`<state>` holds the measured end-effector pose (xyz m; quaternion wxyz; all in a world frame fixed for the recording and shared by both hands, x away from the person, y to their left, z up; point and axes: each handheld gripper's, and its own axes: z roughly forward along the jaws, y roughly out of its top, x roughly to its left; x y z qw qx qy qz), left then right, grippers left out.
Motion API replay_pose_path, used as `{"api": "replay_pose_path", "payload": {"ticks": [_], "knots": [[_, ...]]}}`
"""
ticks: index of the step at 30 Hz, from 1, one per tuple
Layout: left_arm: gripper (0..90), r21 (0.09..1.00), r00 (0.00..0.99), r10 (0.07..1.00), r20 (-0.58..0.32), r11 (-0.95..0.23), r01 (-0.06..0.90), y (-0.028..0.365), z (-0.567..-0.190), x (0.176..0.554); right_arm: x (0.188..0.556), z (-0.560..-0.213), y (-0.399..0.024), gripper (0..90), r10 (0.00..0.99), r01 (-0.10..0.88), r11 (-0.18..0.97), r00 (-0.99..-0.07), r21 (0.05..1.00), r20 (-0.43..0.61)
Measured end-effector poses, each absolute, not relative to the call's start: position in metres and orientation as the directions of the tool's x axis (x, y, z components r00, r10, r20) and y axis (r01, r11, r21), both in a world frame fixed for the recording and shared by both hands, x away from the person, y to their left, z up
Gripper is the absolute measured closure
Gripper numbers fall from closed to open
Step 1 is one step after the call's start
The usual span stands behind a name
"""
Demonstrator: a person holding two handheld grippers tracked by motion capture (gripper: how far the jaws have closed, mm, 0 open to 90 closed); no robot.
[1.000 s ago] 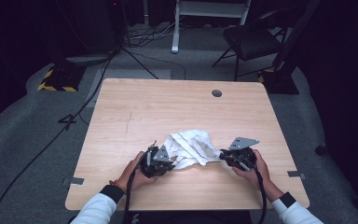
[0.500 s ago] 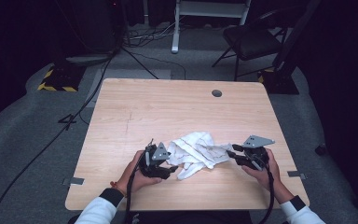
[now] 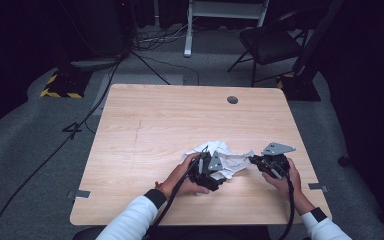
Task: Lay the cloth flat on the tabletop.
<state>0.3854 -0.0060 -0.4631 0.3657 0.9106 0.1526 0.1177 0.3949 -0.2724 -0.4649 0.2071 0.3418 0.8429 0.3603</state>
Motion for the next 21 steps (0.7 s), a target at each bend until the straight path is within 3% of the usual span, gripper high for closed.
{"api": "replay_pose_path", "payload": {"ticks": [4,5,6,7,9,10,11,15,21], "knots": [[42.2,0.664,0.933,0.349,0.09,-0.719,0.206,-0.003,-0.47,0.402,0.397,-0.464,-0.277,86.9,0.738,0.437,0.49,-0.668,0.754,-0.093],[48.1,0.653,0.935,0.341,0.098,-0.731,0.199,-0.002,-0.472,0.406,0.398,-0.465,-0.278,86.9,0.743,0.442,0.486,-0.663,0.754,-0.09],[59.8,0.649,0.937,0.334,0.104,-0.737,0.19,0.0,-0.474,0.409,0.4,-0.465,-0.28,86.9,0.751,0.447,0.483,-0.654,0.753,-0.093],[59.8,0.654,0.937,0.335,0.096,-0.731,0.194,0.002,-0.475,0.412,0.4,-0.465,-0.28,86.9,0.751,0.447,0.483,-0.654,0.753,-0.093],[71.3,0.657,0.94,0.325,0.099,-0.731,0.183,0.007,-0.477,0.417,0.402,-0.465,-0.282,86.9,0.757,0.455,0.473,-0.648,0.755,-0.083],[83.0,0.657,0.942,0.32,0.101,-0.732,0.178,0.009,-0.476,0.418,0.403,-0.465,-0.283,86.9,0.762,0.459,0.473,-0.642,0.752,-0.088],[86.8,0.664,0.943,0.317,0.102,-0.728,0.172,0.012,-0.475,0.418,0.403,-0.465,-0.284,87.0,0.763,0.458,0.472,-0.64,0.753,-0.09],[88.8,0.683,0.937,0.326,0.129,-0.714,0.154,0.026,-0.465,0.418,0.404,-0.462,-0.286,87.2,0.771,0.456,0.46,-0.63,0.762,-0.088],[89.1,0.746,0.915,0.391,0.096,-0.637,0.194,0.059,-0.446,0.421,0.404,-0.457,-0.291,87.6,0.78,0.453,0.441,-0.62,0.775,-0.082]]}}
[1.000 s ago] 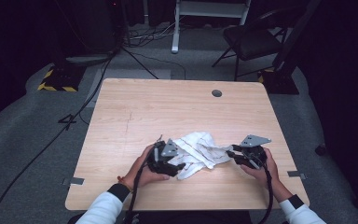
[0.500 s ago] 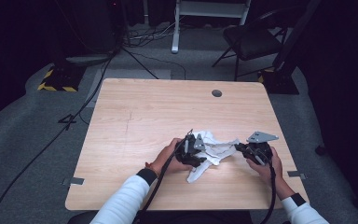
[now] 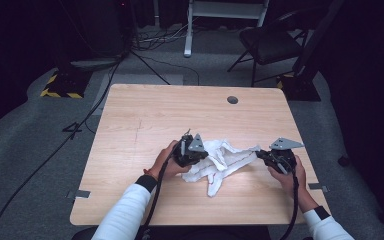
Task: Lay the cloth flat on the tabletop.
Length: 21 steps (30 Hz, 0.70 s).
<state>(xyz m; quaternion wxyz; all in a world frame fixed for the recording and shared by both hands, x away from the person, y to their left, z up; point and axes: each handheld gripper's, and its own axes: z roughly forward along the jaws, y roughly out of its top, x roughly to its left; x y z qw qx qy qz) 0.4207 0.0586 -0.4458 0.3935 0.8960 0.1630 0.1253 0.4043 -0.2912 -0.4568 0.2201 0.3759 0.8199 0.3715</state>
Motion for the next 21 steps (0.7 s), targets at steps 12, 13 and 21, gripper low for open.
{"api": "replay_pose_path", "payload": {"ticks": [12,13,21], "knots": [[89.0,0.77,0.831,0.555,0.024,-0.541,0.339,0.137,-0.441,0.43,0.422,-0.428,-0.289,88.6,0.782,0.415,0.405,-0.619,0.815,-0.073],[88.7,0.77,0.819,0.573,0.017,-0.53,0.355,0.141,-0.443,0.434,0.434,-0.428,-0.282,88.6,0.78,0.414,0.413,-0.62,0.811,-0.081],[82.7,0.727,0.754,0.656,0.033,-0.534,0.432,0.144,-0.465,0.459,0.482,-0.442,-0.254,86.5,0.8,0.452,0.449,-0.588,0.77,-0.121]]}}
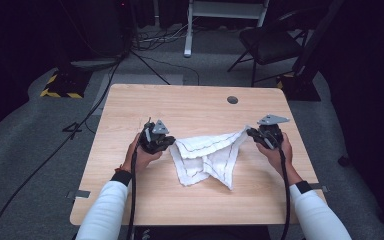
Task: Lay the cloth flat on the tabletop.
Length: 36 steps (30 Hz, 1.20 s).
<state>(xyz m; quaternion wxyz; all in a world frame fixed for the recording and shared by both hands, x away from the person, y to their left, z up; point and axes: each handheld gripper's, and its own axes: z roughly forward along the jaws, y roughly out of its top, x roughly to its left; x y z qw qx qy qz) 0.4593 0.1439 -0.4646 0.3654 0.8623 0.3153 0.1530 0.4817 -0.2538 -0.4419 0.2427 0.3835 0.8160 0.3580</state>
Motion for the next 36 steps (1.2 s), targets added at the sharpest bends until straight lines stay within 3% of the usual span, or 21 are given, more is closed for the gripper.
{"api": "replay_pose_path", "payload": {"ticks": [5,7,11,18,20,21,23,29,30,32,34,36], "knots": [[66.8,0.718,0.772,0.633,0.054,-0.562,0.411,0.139,-0.465,0.453,0.499,-0.455,-0.246,67.7,0.814,0.487,0.474,-0.559,0.733,-0.155],[53.9,0.719,0.79,0.611,0.052,-0.572,0.395,0.136,-0.463,0.446,0.497,-0.456,-0.249,56.7,0.823,0.51,0.466,-0.55,0.723,-0.142],[31.7,0.729,0.829,0.557,0.052,-0.589,0.35,0.122,-0.46,0.426,0.482,-0.455,-0.254,47.8,0.802,0.518,0.494,-0.582,0.699,-0.136],[27.3,0.697,0.883,0.46,0.095,-0.664,0.271,0.09,-0.467,0.399,0.441,-0.449,-0.261,44.4,0.727,0.457,0.542,-0.676,0.705,-0.12],[31.3,0.67,0.887,0.446,0.122,-0.696,0.258,0.084,-0.471,0.399,0.435,-0.451,-0.263,44.8,0.703,0.444,0.539,-0.705,0.715,-0.093],[35.2,0.654,0.886,0.442,0.142,-0.714,0.251,0.081,-0.473,0.4,0.431,-0.454,-0.261,43.6,0.667,0.395,0.591,-0.73,0.704,-0.15],[38.8,0.627,0.879,0.446,0.168,-0.736,0.253,0.078,-0.478,0.406,0.432,-0.454,-0.26,43.1,0.66,0.389,0.597,-0.735,0.702,-0.155],[63.8,0.627,0.872,0.462,0.161,-0.73,0.271,0.086,-0.483,0.422,0.45,-0.465,-0.257,42.9,0.663,0.368,0.615,-0.72,0.698,-0.204],[75.0,0.632,0.868,0.466,0.173,-0.728,0.266,0.091,-0.481,0.423,0.457,-0.469,-0.26,43.0,0.685,0.432,0.573,-0.719,0.697,-0.118],[77.4,0.633,0.869,0.465,0.171,-0.728,0.265,0.093,-0.48,0.423,0.457,-0.469,-0.26,43.2,0.692,0.445,0.556,-0.716,0.702,-0.093],[88.0,0.646,0.87,0.466,0.16,-0.716,0.265,0.098,-0.478,0.424,0.451,-0.469,-0.256,43.7,0.667,0.429,0.564,-0.74,0.705,-0.083],[89.0,0.653,0.87,0.469,0.152,-0.708,0.268,0.1,-0.478,0.424,0.44,-0.467,-0.247,43.9,0.624,0.395,0.589,-0.776,0.705,-0.087]]}}
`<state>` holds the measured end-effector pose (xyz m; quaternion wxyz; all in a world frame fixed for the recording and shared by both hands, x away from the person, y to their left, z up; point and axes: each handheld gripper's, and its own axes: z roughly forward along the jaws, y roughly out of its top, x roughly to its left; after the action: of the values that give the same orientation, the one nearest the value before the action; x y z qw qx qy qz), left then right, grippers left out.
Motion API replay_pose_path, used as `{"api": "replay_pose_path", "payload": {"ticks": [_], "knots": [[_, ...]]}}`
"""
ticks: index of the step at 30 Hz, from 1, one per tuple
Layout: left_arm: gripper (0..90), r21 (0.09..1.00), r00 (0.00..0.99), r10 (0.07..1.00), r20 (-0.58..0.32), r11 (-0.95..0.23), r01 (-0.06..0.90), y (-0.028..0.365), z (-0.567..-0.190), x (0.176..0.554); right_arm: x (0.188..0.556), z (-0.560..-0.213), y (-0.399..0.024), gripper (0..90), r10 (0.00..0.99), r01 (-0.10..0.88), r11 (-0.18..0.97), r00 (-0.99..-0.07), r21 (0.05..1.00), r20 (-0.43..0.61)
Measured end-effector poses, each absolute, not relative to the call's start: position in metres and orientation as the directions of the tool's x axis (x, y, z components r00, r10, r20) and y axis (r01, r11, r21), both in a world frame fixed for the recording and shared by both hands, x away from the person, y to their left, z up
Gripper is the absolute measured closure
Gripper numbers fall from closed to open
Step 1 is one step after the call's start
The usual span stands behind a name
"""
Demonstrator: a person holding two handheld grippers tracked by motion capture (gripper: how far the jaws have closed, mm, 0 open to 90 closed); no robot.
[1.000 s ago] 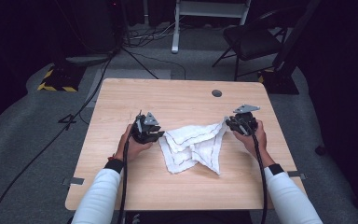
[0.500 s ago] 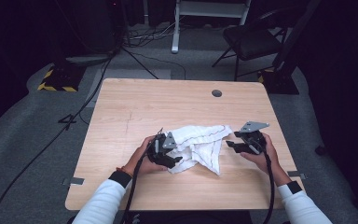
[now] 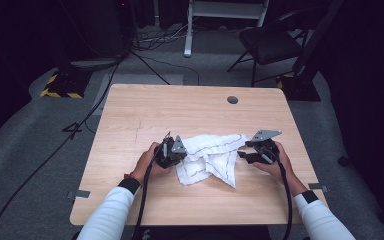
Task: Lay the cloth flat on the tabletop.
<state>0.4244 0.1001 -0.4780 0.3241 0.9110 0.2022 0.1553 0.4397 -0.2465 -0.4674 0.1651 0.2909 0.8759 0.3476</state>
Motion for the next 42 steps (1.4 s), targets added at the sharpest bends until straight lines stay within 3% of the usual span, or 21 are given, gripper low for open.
{"api": "replay_pose_path", "payload": {"ticks": [3,4,7,9,10,11,16,18,23,25,29,31,32,35,42], "knots": [[88.9,0.647,0.869,0.472,0.147,-0.711,0.277,0.1,-0.479,0.424,0.428,-0.469,-0.233,43.9,0.575,0.382,0.598,-0.817,0.704,-0.045],[79.1,0.652,0.879,0.457,0.133,-0.709,0.269,0.099,-0.477,0.421,0.418,-0.473,-0.222,43.8,0.532,0.346,0.639,-0.844,0.687,-0.07],[75.6,0.669,0.889,0.436,0.138,-0.703,0.241,0.098,-0.474,0.416,0.412,-0.474,-0.216,44.3,0.509,0.324,0.669,-0.856,0.669,-0.095],[65.3,0.692,0.896,0.43,0.109,-0.68,0.241,0.097,-0.471,0.414,0.411,-0.473,-0.214,46.3,0.504,0.292,0.693,-0.85,0.659,-0.154],[61.2,0.692,0.899,0.424,0.106,-0.681,0.24,0.096,-0.471,0.414,0.415,-0.472,-0.218,47.2,0.523,0.292,0.688,-0.835,0.665,-0.174],[49.8,0.682,0.899,0.422,0.118,-0.692,0.236,0.093,-0.472,0.414,0.423,-0.47,-0.227,48.0,0.557,0.309,0.664,-0.812,0.681,-0.174],[43.8,0.655,0.887,0.443,0.129,-0.71,0.259,0.082,-0.48,0.419,0.456,-0.468,-0.253,44.6,0.646,0.369,0.636,-0.736,0.678,-0.205],[45.8,0.636,0.882,0.448,0.146,-0.725,0.263,0.08,-0.484,0.422,0.462,-0.469,-0.257,43.1,0.652,0.377,0.636,-0.729,0.674,-0.208],[66.7,0.636,0.877,0.46,0.139,-0.72,0.277,0.084,-0.485,0.431,0.49,-0.481,-0.26,39.8,0.654,0.41,0.631,-0.738,0.658,-0.168],[69.2,0.646,0.87,0.473,0.14,-0.71,0.281,0.086,-0.484,0.435,0.493,-0.483,-0.259,40.0,0.656,0.419,0.626,-0.739,0.657,-0.153],[78.9,0.652,0.869,0.478,0.13,-0.701,0.288,0.09,-0.486,0.442,0.498,-0.489,-0.257,53.3,0.642,0.402,0.626,-0.752,0.668,-0.151],[83.7,0.655,0.871,0.476,0.121,-0.698,0.29,0.092,-0.487,0.443,0.497,-0.489,-0.256,70.6,0.639,0.398,0.632,-0.753,0.665,-0.156],[83.7,0.655,0.871,0.475,0.128,-0.699,0.285,0.092,-0.486,0.443,0.497,-0.489,-0.256,70.6,0.639,0.398,0.632,-0.753,0.665,-0.156],[84.8,0.673,0.867,0.481,0.129,-0.685,0.28,0.097,-0.48,0.442,0.495,-0.486,-0.259,83.3,0.639,0.403,0.625,-0.756,0.668,-0.141],[85.1,0.751,0.865,0.49,0.109,-0.611,0.252,0.112,-0.449,0.43,0.473,-0.451,-0.267,85.2,0.632,0.333,0.585,-0.759,0.739,-0.158]]}}
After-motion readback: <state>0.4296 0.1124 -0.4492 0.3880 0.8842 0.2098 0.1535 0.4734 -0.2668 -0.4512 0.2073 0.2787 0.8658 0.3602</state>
